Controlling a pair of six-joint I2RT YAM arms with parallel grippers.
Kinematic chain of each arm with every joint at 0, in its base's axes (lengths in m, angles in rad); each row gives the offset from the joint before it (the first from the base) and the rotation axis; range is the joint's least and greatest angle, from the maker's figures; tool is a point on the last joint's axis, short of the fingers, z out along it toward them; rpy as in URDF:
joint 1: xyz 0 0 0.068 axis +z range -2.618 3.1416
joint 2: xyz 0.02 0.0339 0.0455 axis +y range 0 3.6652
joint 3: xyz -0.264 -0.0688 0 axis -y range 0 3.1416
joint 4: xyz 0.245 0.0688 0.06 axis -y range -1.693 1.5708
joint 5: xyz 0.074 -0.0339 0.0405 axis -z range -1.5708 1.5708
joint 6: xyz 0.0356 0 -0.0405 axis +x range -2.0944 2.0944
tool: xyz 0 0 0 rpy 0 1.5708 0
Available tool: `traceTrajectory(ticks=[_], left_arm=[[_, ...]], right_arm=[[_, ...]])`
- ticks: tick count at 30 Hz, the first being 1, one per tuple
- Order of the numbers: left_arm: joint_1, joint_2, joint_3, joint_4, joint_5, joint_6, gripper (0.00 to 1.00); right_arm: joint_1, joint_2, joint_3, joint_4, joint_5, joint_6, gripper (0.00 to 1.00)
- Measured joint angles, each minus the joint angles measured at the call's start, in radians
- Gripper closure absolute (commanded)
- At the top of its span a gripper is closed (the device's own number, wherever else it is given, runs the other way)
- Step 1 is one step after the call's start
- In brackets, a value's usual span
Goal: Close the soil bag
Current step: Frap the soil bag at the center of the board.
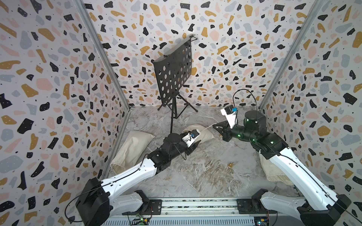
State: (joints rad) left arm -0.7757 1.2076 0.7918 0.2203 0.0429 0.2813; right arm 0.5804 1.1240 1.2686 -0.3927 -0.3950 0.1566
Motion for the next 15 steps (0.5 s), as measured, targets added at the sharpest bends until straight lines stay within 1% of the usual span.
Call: traceTrajectory(ticks=[3, 6, 12, 15], left_arm=[[-0.005, 0.054, 0.049, -0.012, -0.060, 0.033, 0.46], [-0.005, 0.078, 0.084, -0.001, -0.108, 0.058, 0.46], [-0.011, 0.068, 0.086, 0.019, -0.153, 0.095, 0.47], [-0.023, 0.018, 0.064, 0.026, -0.147, 0.107, 0.46]], right_arm=[[0.003, -0.002, 0.000, 0.000, 0.004, 0.000, 1.00], [0.003, -0.010, 0.000, 0.000, 0.011, 0.000, 1.00], [0.004, -0.027, 0.000, -0.002, 0.030, -0.007, 1.00], [0.005, -0.029, 0.000, -0.002, 0.040, -0.008, 1.00]])
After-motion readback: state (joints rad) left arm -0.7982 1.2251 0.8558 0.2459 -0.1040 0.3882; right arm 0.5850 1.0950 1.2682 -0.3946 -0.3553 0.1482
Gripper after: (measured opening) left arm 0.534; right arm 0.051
